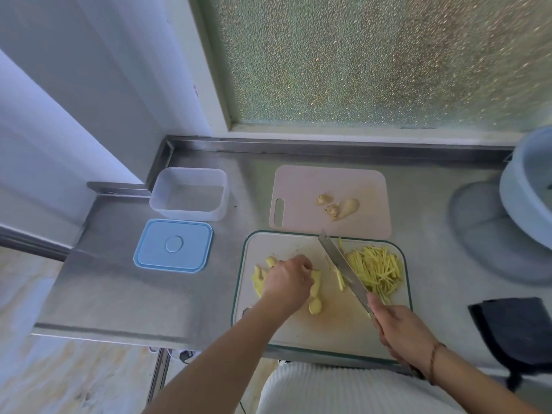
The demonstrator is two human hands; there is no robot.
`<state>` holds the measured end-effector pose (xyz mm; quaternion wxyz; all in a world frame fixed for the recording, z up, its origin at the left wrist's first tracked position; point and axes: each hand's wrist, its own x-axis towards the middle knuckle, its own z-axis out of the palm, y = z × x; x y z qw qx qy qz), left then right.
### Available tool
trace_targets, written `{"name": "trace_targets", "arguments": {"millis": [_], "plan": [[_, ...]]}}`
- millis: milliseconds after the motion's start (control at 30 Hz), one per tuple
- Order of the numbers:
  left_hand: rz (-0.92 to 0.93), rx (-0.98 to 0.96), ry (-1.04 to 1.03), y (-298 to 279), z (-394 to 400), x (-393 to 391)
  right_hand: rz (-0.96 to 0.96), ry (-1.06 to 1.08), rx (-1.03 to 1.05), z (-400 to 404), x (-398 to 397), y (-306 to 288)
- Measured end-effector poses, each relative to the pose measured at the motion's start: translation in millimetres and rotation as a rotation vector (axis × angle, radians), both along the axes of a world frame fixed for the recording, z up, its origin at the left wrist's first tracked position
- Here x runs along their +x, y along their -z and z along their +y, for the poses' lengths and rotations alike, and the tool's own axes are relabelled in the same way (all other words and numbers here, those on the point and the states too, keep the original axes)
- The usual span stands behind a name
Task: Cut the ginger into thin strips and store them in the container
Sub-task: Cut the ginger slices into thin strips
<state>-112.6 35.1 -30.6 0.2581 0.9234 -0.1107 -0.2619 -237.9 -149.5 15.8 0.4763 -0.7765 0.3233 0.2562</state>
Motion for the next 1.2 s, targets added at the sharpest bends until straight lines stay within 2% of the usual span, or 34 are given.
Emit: {"name": "trace_targets", "arguments": {"millis": [200,300,367,433,533,600,867,933,1067,1133,1200], "plan": [[-0.257,0.100,0.164,14,3,-7,-0.017,-0.005,-0.016,0,-3,5],[-0.458,0.007,0.267,14,13,-9,-0.026,-0.019,-0.033,0,-4,7],[-0.587,-0.045,0.416,20,19,-18,-0.032,-0.014,-0.033,1,-3,7],[-0.581,0.022,0.532,23,22,-33,-0.037,-0.015,-0.035,2,-3,7],[-0.483,0.099,0.552,28,19,-47,-0.034,-0.022,-0.040,3,-3,8],[-0.510,0.131,0.551,31,16,-51,-0.031,-0.026,-0.035,3,-5,9],[-0.528,0.034,0.461,24,11,-48,-0.036,-0.032,-0.032,3,-5,10],[-0.543,-0.102,0.343,22,15,-39,-0.043,-0.028,-0.034,2,-4,9],[-0.569,-0.383,-0.054,5,37,-12,-0.052,-0.022,-0.024,0,-5,8],[-0.652,-0.345,-0.120,0,51,4,-0.045,-0.017,-0.013,0,-5,7],[-0.731,-0.250,-0.068,3,62,16,-0.044,-0.026,-0.022,0,-5,7]]}}
